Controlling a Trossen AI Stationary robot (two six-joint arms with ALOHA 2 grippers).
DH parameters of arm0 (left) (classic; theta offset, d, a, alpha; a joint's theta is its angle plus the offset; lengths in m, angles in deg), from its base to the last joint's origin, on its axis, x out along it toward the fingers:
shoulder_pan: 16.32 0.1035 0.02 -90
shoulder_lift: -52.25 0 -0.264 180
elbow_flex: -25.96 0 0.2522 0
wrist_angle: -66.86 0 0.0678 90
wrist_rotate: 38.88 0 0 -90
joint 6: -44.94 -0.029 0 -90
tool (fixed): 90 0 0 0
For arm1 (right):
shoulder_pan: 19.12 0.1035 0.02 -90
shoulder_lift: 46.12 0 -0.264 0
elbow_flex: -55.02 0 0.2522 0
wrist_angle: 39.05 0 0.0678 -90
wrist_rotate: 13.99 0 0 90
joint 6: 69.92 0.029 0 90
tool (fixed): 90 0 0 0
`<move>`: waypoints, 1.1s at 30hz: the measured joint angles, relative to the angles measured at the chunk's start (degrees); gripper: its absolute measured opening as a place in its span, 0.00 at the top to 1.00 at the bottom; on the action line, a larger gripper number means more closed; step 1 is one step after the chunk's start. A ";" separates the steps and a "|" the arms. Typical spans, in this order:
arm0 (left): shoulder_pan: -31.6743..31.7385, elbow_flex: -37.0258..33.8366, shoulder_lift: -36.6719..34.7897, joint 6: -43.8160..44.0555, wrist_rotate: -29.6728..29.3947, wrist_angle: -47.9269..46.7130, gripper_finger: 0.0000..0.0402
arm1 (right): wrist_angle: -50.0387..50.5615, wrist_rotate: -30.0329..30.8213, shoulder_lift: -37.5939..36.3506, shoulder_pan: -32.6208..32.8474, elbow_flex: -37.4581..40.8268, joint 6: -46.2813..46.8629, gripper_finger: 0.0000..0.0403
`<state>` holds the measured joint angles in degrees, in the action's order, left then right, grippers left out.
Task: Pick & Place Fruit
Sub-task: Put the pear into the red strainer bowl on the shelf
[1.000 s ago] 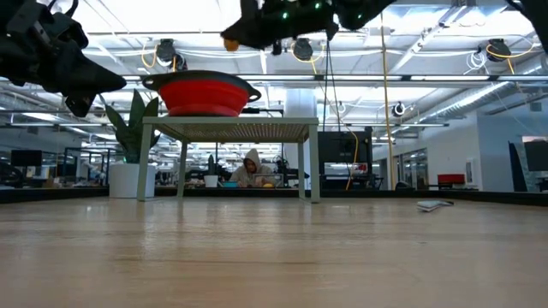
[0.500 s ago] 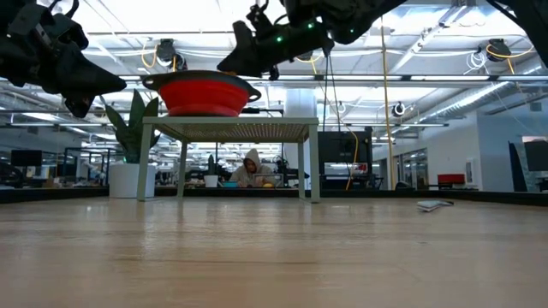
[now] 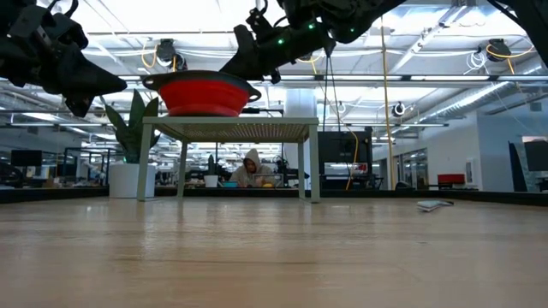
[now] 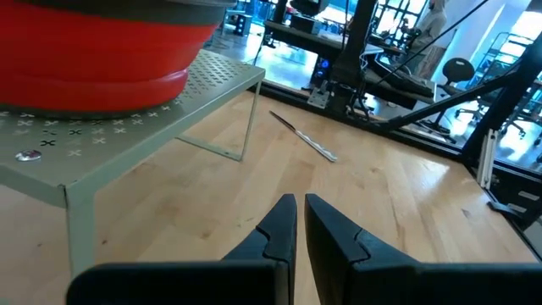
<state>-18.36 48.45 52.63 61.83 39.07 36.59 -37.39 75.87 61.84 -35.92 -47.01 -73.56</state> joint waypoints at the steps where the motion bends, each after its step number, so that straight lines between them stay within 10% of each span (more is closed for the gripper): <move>1: 0.00 0.00 -0.02 -0.08 -0.02 0.00 0.94 | -0.02 0.00 0.00 0.00 0.00 -0.02 0.74; 33: -0.01 0.00 -0.02 0.05 -0.04 0.07 0.94 | -0.43 0.07 0.00 -0.09 0.00 -2.07 0.70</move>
<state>-18.37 48.45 52.61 61.88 39.02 36.65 -37.82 75.94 61.84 -36.01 -47.01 -75.63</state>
